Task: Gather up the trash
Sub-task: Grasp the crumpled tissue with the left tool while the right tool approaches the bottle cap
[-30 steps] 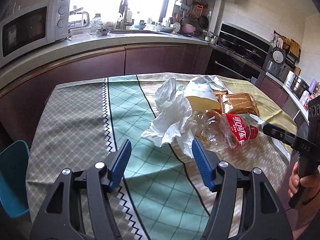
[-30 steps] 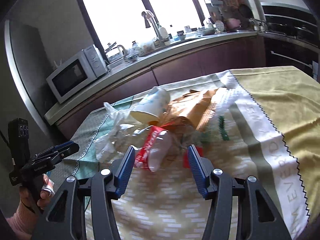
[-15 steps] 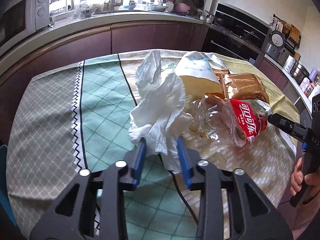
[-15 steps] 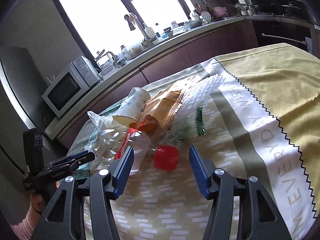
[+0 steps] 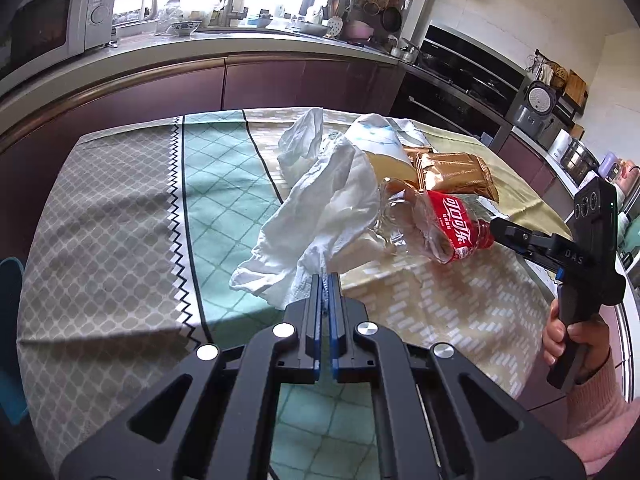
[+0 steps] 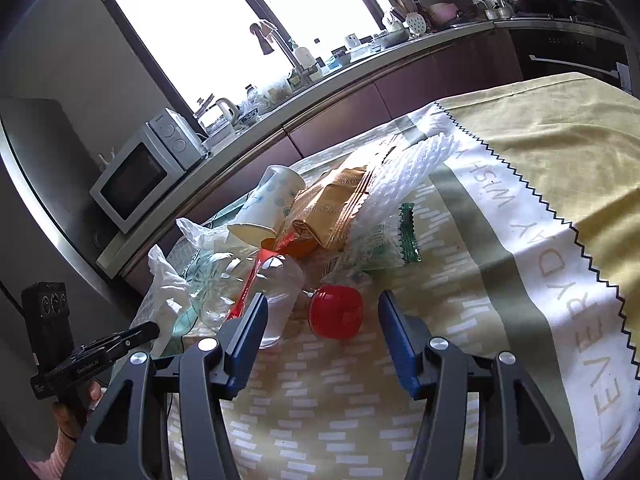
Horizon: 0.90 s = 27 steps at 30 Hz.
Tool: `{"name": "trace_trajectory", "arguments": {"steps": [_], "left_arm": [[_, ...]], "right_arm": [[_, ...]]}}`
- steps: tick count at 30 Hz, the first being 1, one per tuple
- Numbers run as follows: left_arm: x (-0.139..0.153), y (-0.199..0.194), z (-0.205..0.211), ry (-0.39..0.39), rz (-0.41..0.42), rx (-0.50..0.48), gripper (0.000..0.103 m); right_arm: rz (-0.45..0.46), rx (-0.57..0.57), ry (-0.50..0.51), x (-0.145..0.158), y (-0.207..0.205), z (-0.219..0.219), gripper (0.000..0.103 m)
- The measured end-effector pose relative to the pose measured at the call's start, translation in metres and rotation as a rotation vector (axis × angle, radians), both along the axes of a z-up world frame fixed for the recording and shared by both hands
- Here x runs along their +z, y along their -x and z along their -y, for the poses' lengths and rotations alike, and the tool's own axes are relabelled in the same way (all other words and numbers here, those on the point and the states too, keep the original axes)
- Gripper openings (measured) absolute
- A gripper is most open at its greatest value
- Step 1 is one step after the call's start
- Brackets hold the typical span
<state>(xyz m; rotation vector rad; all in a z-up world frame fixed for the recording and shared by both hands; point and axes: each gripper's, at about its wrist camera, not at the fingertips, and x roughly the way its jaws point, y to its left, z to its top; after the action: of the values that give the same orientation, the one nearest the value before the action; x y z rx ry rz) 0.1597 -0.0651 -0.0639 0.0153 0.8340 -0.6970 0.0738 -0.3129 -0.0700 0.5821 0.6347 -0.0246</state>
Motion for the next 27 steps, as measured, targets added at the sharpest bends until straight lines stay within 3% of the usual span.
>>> {"name": "trace_trajectory", "arguments": {"steps": [11, 13, 14, 19, 21, 22, 25, 26, 27], "left_arm": [[-0.002, 0.013, -0.028, 0.04, -0.018, 0.026, 0.003], [-0.002, 0.014, -0.029, 0.042, -0.021, 0.029, 0.003], [-0.002, 0.015, -0.031, 0.045, -0.021, 0.031, 0.003], [-0.002, 0.016, -0.033, 0.048, -0.022, 0.036, 0.003], [-0.001, 0.016, -0.034, 0.052, -0.021, 0.038, 0.003], [-0.001, 0.016, -0.035, 0.055, -0.021, 0.039, 0.003], [-0.001, 0.015, -0.037, 0.06, -0.019, 0.042, 0.003], [-0.001, 0.016, -0.038, 0.06, -0.019, 0.043, 0.003], [-0.001, 0.016, -0.038, 0.058, -0.019, 0.044, 0.003]], "right_arm": [[-0.002, 0.036, -0.082, -0.007, -0.008, -0.002, 0.058], [0.004, 0.045, -0.101, -0.008, -0.007, -0.001, 0.047], [0.005, 0.049, -0.113, -0.008, -0.007, -0.001, 0.036], [0.025, 0.057, -0.129, -0.007, -0.003, -0.004, 0.024], [0.037, 0.074, -0.128, -0.005, -0.003, -0.007, 0.007], [0.029, 0.082, -0.119, -0.004, -0.004, -0.01, 0.007], [0.008, 0.078, -0.084, -0.004, -0.006, -0.017, 0.015], [0.014, 0.072, -0.102, -0.004, -0.007, -0.015, 0.047], [0.023, 0.061, -0.108, -0.003, -0.007, -0.014, 0.069]]}}
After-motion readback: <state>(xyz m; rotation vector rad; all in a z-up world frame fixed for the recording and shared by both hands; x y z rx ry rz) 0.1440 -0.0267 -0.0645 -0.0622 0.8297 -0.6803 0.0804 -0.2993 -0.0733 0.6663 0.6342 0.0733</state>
